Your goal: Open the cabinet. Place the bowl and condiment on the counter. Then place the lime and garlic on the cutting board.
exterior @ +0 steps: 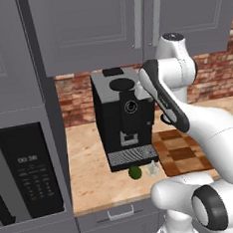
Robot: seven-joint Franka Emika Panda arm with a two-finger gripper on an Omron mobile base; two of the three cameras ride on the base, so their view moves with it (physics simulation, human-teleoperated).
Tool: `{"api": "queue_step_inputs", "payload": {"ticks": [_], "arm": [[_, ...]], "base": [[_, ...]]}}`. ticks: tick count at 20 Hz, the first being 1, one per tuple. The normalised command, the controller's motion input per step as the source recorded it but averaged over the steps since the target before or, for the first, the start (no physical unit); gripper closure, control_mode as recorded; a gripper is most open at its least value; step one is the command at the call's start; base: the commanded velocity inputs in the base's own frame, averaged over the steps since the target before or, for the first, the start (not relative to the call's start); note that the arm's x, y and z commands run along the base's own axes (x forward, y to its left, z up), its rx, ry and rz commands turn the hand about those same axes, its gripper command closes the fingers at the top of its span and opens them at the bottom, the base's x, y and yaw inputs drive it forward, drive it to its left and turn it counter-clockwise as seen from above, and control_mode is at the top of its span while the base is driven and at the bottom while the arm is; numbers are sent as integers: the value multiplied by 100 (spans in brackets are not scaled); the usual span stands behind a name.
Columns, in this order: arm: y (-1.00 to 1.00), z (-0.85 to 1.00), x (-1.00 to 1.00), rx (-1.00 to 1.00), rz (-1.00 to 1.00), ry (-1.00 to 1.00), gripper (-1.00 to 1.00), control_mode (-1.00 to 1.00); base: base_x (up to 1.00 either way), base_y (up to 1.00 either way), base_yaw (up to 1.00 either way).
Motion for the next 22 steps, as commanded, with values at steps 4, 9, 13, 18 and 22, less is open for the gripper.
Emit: {"api": "queue_step_inputs", "payload": {"ticks": [4, 9, 13, 18, 22], "arm": [[1, 6, 0, 0, 0, -7, -100, -100], [19, 25, 0, 0, 0, -9, -100, -100], [25, 34, 0, 0, 0, -10, -100, -100], [16, 47, 0, 0, 0, -3, -100, -100], [0, 32, 0, 0, 0, -6, -100, -100]], "base": [[0, 0, 0], [0, 0, 0], [0, 0, 0], [0, 0, 0], [0, 0, 0]]}}
